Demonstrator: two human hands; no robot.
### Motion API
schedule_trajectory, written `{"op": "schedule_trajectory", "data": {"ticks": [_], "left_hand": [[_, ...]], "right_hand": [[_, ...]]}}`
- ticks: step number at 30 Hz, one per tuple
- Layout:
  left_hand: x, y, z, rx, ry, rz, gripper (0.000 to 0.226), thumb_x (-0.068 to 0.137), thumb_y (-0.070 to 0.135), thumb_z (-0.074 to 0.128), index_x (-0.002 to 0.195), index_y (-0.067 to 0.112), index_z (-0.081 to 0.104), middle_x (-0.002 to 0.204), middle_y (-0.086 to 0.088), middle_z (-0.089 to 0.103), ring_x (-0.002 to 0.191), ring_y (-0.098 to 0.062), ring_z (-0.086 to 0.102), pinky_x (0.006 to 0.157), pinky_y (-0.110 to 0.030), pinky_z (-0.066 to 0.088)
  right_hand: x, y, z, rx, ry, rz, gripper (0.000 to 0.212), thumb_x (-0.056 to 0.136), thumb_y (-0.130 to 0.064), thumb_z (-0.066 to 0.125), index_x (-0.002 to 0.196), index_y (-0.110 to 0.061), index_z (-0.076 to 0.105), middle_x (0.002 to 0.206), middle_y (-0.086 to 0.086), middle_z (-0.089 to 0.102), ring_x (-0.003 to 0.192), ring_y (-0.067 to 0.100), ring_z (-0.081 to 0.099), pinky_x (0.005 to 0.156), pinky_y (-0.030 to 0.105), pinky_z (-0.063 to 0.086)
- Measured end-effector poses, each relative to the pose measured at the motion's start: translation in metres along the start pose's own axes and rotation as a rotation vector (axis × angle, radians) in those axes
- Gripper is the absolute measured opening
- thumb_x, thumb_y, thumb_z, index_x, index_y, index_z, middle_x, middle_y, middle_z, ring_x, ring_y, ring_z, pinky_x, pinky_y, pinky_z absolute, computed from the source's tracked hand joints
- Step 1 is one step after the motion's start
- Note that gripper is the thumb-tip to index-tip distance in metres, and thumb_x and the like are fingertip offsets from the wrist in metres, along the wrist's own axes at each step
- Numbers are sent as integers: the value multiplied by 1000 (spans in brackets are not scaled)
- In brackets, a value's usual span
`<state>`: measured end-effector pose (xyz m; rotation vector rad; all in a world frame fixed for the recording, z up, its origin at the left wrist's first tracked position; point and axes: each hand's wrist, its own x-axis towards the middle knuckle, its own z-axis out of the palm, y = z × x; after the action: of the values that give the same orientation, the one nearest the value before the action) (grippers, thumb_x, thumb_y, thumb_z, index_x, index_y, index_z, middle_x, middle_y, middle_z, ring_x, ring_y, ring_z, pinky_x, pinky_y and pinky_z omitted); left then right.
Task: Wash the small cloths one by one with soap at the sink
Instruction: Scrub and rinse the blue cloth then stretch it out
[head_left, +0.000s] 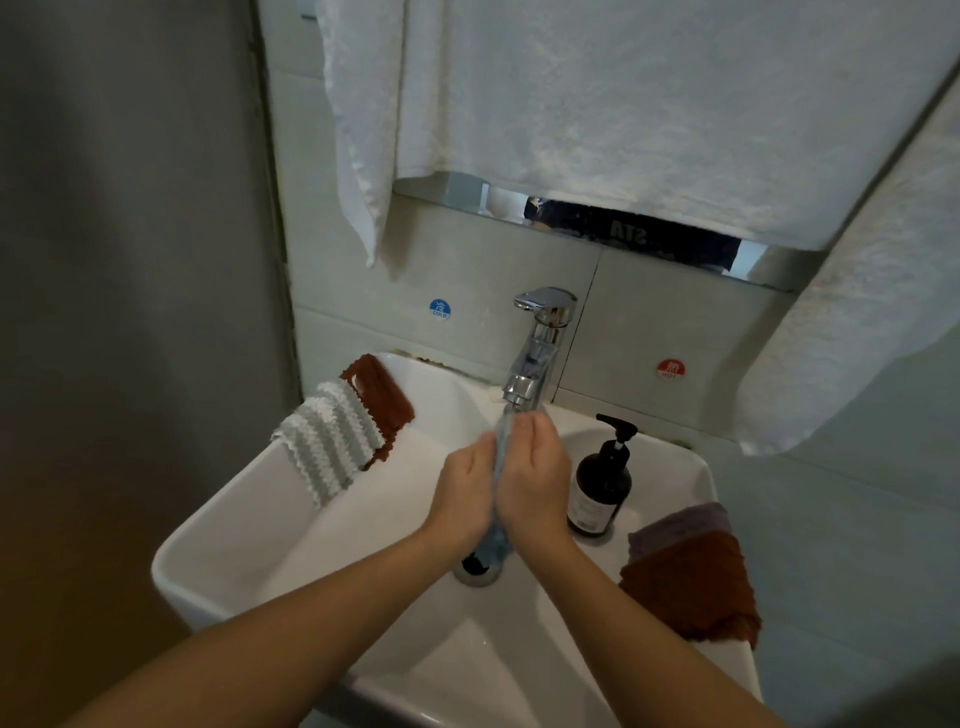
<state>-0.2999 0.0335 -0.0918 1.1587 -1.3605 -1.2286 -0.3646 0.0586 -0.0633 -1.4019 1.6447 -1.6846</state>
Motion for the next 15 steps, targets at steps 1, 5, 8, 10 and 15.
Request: {"op": "schedule_trajectory", "data": {"ticks": [1, 5, 8, 10, 15], "left_hand": [[-4, 7, 1, -59, 2, -3, 40, 106, 28, 34, 76, 16, 58, 68, 0, 63, 71, -12, 64, 66, -25, 54], [4, 26, -3, -92, 192, 112, 42, 105, 26, 36, 65, 18, 43, 61, -1, 46, 61, -11, 48, 63, -30, 42], [10, 16, -4, 24, 206, 92, 43, 104, 26, 36, 63, 17, 45, 58, -1, 47, 57, -13, 45, 60, -34, 39], [3, 10, 0, 34, 73, 53, 42, 105, 28, 35, 70, 14, 53, 62, -4, 55, 59, -14, 53, 58, -32, 44], [-2, 14, 1, 5, 83, 138, 43, 106, 28, 35, 67, 14, 48, 59, -2, 48, 56, -9, 48, 56, -27, 42]], "right_hand": [[4, 7, -1, -99, -8, 43, 30, 105, -27, 36, 84, -20, 55, 70, -4, 54, 60, 6, 50, 54, 22, 39], [0, 28, -5, -488, -369, 253, 35, 104, -23, 35, 70, -20, 44, 71, -4, 49, 61, 6, 45, 54, 21, 36], [-13, 18, -4, -111, -208, 101, 34, 104, -19, 36, 72, -15, 47, 68, 3, 49, 61, 9, 45, 57, 26, 40], [-8, 14, -2, -22, -53, -3, 31, 105, -20, 37, 76, -16, 49, 67, 5, 48, 59, 10, 46, 54, 29, 40], [-3, 25, -1, -157, -89, 282, 34, 104, -24, 35, 72, -19, 44, 71, 3, 50, 66, 14, 47, 62, 33, 42]]}}
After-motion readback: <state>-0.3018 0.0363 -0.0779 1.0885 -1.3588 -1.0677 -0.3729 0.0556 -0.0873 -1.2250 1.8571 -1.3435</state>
